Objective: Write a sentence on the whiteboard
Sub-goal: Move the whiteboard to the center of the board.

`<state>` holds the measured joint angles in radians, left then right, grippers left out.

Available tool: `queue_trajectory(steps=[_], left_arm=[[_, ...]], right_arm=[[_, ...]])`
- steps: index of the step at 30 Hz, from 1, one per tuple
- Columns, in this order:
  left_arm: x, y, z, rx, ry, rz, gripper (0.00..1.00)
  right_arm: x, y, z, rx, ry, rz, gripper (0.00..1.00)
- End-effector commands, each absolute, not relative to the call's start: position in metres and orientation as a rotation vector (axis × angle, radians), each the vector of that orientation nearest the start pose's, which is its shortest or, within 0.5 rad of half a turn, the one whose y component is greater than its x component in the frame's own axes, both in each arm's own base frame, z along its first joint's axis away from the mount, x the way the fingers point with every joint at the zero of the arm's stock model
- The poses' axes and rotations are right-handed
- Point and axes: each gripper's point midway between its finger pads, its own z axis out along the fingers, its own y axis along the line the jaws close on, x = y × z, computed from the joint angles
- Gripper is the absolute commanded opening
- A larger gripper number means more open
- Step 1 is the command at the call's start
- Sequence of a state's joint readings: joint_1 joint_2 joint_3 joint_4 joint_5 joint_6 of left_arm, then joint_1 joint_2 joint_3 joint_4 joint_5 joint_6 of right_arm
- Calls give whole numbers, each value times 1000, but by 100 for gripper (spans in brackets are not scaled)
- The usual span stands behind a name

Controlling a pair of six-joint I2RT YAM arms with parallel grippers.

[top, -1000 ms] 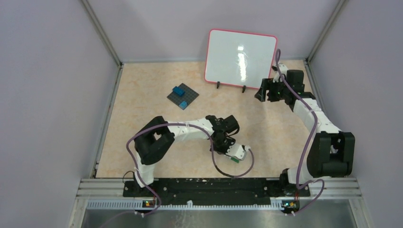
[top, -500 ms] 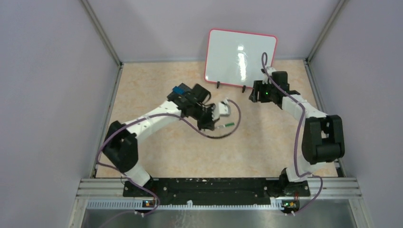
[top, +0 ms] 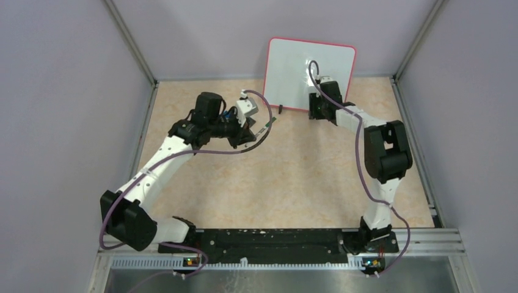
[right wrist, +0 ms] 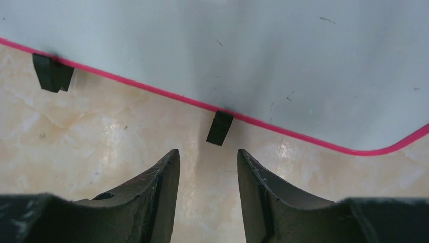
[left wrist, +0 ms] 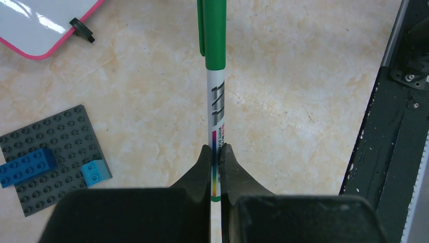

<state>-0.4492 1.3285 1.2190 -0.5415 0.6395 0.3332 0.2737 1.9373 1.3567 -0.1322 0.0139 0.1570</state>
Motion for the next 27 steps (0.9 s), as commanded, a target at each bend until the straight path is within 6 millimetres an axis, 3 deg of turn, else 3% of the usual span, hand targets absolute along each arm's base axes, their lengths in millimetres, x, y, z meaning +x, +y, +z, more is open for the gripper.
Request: queue_trajectory(steps=[1, 14, 20, 27], left_arm=[[286, -237, 257, 1079, 1791, -807, 0], [286, -232, 259, 1053, 1770, -823, 0], [286, -231, 258, 1051, 1772, -826, 0], [287, -232, 258, 1049, 1770, -828, 0]], right_arm=[[529, 144, 96, -56, 2212, 97, 43], [547, 141, 69, -16, 2252, 5, 35], [544, 142, 65, -50, 2273, 11, 23], [540, 146, 55, -89, 2311, 20, 29]])
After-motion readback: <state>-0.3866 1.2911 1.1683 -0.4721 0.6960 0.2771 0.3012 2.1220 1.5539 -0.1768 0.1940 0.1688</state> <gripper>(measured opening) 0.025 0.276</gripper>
